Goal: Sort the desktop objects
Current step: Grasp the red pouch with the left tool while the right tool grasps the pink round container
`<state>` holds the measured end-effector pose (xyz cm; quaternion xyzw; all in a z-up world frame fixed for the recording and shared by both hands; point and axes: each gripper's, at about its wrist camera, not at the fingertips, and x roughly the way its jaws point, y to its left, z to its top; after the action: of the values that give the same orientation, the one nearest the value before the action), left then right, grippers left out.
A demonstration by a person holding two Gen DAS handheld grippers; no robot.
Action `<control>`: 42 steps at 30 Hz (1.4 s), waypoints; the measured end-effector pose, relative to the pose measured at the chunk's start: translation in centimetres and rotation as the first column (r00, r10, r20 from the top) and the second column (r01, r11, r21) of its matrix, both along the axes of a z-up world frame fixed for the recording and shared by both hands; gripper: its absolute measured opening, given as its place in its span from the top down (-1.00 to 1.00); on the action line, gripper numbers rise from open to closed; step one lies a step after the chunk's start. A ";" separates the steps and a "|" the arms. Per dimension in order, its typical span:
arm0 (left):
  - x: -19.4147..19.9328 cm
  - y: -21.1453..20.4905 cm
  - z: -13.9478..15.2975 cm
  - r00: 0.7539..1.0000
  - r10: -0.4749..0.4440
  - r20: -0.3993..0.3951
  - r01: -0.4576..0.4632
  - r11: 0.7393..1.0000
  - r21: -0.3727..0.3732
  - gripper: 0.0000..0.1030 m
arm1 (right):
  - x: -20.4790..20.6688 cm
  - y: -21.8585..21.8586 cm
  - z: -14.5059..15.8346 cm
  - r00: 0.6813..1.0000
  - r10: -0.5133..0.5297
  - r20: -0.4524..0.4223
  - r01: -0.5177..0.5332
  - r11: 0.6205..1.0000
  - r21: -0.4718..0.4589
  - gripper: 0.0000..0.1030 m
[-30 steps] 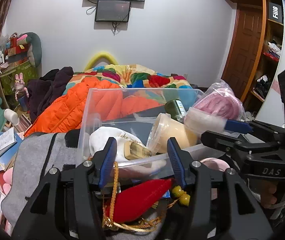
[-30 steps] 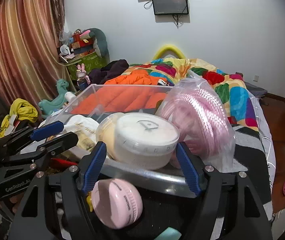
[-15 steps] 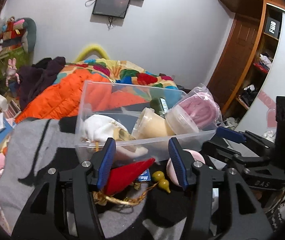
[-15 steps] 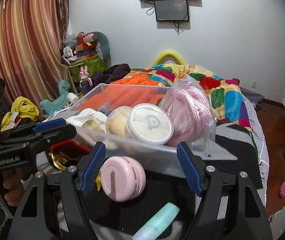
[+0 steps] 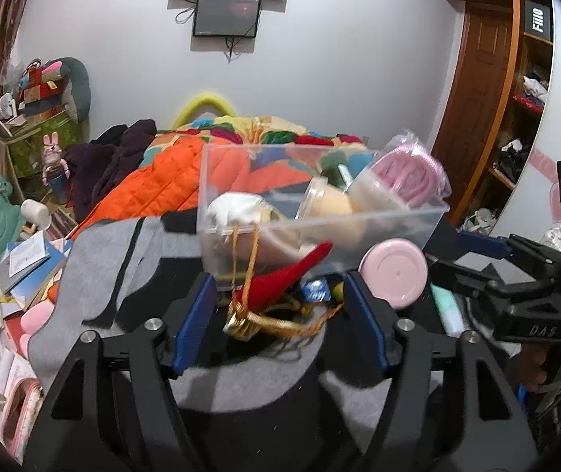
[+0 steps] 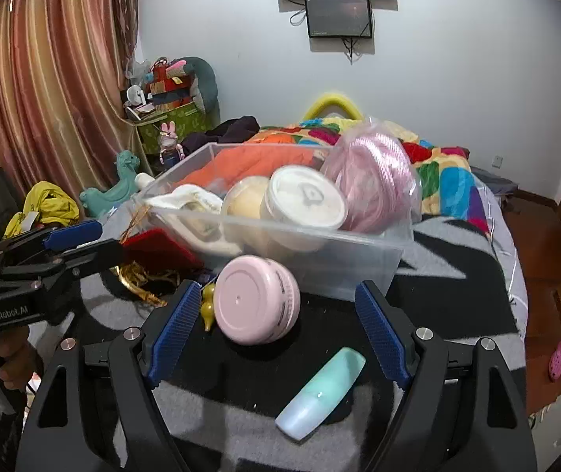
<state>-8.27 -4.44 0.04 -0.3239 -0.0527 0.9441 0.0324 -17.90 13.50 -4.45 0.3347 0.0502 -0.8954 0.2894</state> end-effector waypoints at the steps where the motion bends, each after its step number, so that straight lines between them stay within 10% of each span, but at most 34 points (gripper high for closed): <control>1: 0.2 -0.1 -0.2 1.000 0.001 0.007 -0.001 1.000 -0.003 -0.34 | 0.0 0.0 -0.2 1.000 -0.001 0.005 0.001 1.000 0.001 -0.52; 16: -0.7 -2.0 -3.7 0.990 0.025 0.137 -0.029 0.999 0.024 -0.40 | -0.6 0.2 -2.5 0.997 -0.014 0.073 0.012 0.999 0.032 -0.52; 26: -0.5 -0.3 0.1 1.000 -0.016 0.013 0.016 0.999 0.041 -0.40 | -1.2 -0.1 -2.4 0.997 -0.005 0.078 0.003 1.000 0.025 -0.52; 32: -1.4 2.0 0.9 0.997 -0.077 -0.021 0.076 0.997 -0.028 0.06 | -1.2 -1.4 -2.9 0.996 0.018 0.086 -0.023 0.998 0.058 -0.52; 42: -5.6 1.9 -2.3 0.993 -0.071 0.099 0.079 0.994 -0.081 0.12 | -1.7 -3.8 -3.8 0.996 0.019 0.082 -0.027 0.994 0.104 -0.52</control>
<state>-13.92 -2.55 -2.22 -0.3717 -0.0017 0.9269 0.0514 -19.60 9.68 -8.27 0.3849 0.0893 -0.8738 0.2834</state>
